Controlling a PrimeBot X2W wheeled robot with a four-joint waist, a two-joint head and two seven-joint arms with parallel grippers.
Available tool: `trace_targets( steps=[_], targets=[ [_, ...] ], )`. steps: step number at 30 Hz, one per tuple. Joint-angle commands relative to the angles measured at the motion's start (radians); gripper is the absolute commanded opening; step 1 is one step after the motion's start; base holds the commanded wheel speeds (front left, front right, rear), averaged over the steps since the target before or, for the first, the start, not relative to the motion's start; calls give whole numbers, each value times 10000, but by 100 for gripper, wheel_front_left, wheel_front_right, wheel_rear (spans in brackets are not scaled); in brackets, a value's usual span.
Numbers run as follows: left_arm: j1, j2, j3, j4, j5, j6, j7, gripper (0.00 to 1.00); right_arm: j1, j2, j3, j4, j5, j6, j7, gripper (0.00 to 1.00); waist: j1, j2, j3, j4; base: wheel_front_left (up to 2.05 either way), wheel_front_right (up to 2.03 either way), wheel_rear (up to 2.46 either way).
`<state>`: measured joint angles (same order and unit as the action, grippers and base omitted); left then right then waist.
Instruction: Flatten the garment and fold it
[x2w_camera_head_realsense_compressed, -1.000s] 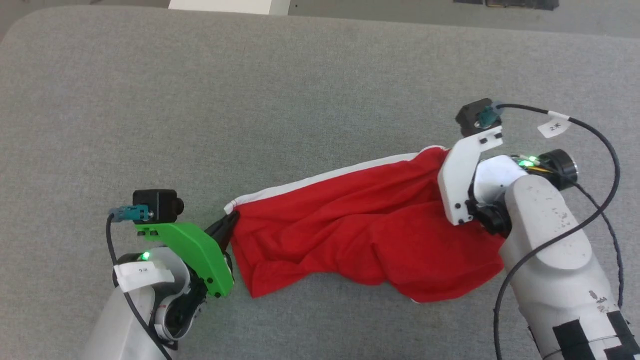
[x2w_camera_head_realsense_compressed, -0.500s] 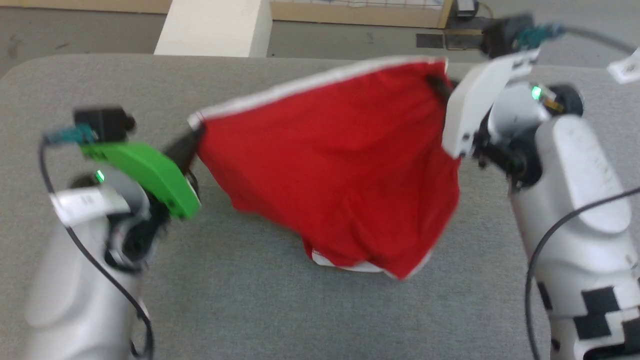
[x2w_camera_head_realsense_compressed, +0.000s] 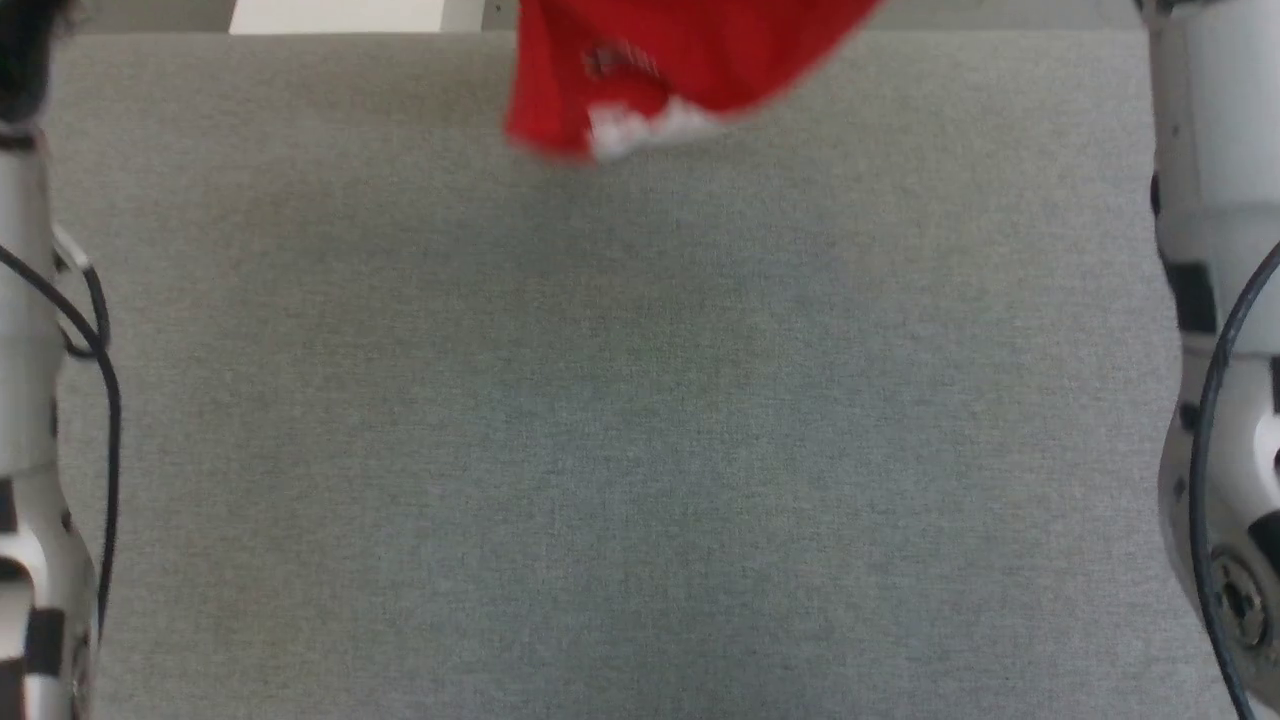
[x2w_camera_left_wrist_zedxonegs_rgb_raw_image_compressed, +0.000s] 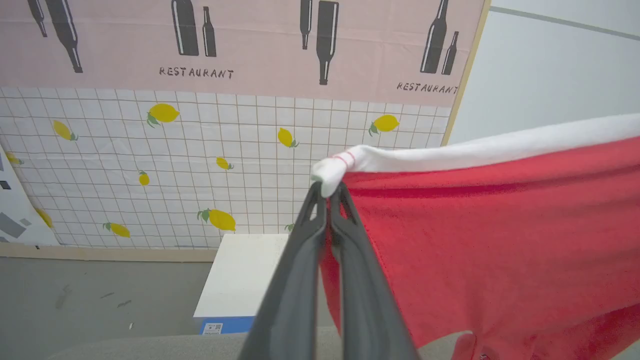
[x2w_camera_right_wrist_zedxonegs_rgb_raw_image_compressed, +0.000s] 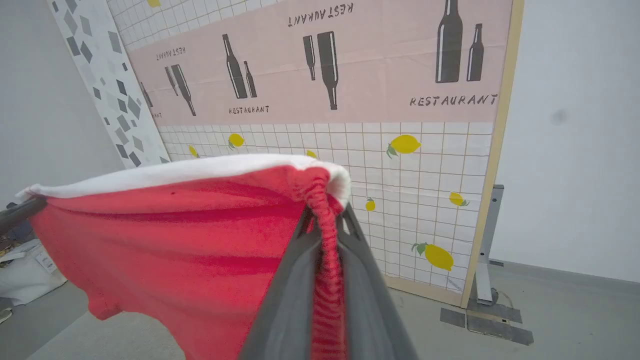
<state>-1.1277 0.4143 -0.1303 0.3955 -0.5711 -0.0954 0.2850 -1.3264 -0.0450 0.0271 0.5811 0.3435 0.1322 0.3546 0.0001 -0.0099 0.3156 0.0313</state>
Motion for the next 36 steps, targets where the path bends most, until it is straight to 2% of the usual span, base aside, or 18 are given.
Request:
trace_targets(
  steps=[1, 6, 10, 16, 21, 24, 29, 36],
  targets=[
    [-362, 44, 92, 231, 132, -10, -416, 0, -340, -52, -5, 249, -8, -15, -513, 0, -1, 99, 333, -105, 0, 0, 0],
    [-812, 168, 4, 867, 211, -187, -1449, 0, -794, -52, 691, 943, 204, -15, -1445, 0, -1, 99, 530, -94, 0, 0, 0],
    [-259, 268, -257, 1180, -10, -303, -2029, 0, -126, -52, 1637, 897, 794, -15, -1544, 0, -1, 99, 494, -56, 0, 0, 0],
    [1554, 399, -640, 967, -626, -346, -2602, 0, 2339, -180, 2316, -351, 1624, -15, -1108, 0, -1, 99, -30, 22, 0, 0, 0],
    [3804, 529, -579, 89, -1253, -284, -2533, 0, 5152, -847, 2287, -2319, 2100, -15, -109, 0, -1, 99, -841, 43, 0, 0, 0],
    [5477, 552, -475, -621, -1606, 108, -2125, 0, 6884, -1165, 2101, -3554, 2391, -15, 805, 0, -1, 99, -1329, 36, 0, 0, 0],
    [8484, 552, -387, -2171, -2098, 1126, -1217, 0, 9814, -1634, 1798, -5573, 2807, -15, 2501, 0, -1, 99, -1993, 104, 0, 0, 0],
    [11623, 622, -725, -3555, -2438, 2481, 349, 0, 12824, -1885, 1565, -6856, 2881, -15, 4167, 0, -1, 99, -2600, 261, 0, 0, 0]
  ],
)
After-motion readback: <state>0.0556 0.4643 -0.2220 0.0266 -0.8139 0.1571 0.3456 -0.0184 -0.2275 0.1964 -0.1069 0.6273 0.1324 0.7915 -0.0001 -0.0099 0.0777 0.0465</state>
